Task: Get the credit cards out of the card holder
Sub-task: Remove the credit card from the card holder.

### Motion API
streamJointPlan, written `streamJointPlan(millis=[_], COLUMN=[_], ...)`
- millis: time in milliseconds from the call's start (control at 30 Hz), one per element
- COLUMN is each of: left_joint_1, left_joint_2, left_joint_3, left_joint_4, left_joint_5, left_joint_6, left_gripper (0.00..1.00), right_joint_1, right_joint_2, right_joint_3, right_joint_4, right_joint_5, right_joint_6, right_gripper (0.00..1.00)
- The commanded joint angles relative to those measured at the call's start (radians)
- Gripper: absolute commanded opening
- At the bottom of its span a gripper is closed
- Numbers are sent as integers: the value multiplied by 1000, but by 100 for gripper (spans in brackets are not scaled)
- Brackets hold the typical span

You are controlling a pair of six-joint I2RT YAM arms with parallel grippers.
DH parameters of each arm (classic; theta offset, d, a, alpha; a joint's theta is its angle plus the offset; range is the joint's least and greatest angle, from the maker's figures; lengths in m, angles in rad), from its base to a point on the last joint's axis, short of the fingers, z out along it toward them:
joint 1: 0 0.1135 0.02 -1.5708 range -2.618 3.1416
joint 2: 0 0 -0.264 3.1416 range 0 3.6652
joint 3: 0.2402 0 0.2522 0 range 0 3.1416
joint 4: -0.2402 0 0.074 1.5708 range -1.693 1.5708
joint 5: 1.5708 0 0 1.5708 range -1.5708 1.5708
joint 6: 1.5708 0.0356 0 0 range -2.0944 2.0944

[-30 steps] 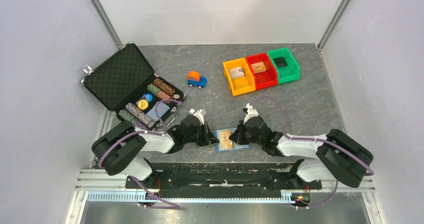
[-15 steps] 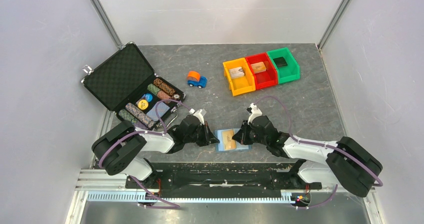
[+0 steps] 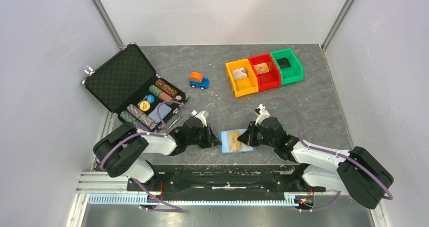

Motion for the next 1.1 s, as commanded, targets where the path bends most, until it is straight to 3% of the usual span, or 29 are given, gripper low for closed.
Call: streamJointPlan(millis=[0,100,200,367,467,567,833,933,1000,1067], left_joint_1=[-6,-6,-6,-6,-6,-6,-6,-6,-6,-6], left_joint_2=[29,27,24,27,28,30,38,44,46,42], left_joint_3=[-6,-7,-9,-8,-8,-8,0,1,1,0], left_joint_4=[-76,-76,-78,-78,-83,-89,-102,-106,-112,-124], left_joint_5=[-51,-51,-52,-52,-55,-57,-65,-66,-67,-71], left_joint_6=[22,22,24,25,29,33,39,43,45,49], left_gripper=[6,6,6,6,6,6,6,6,6,6], right_joint_1=[-27,-33,-36,-46,-54,-60,-76,-88,-99,-109], right_joint_2=[18,39,48,41,29,17,6,-13,-31,-46], right_joint_3=[-52,-72,-85,-96,-100,-99,-92,-82,-82,-86], right_joint_4=[164,214,246,283,282,273,220,184,163,159], right_joint_5=[-100,-123,-138,-162,-169,-176,-170,-169,-170,-181], right_joint_6=[60,78,85,90,86,77,58,43,33,30], right_gripper=[0,6,0,0,13,0,0,11,2,0])
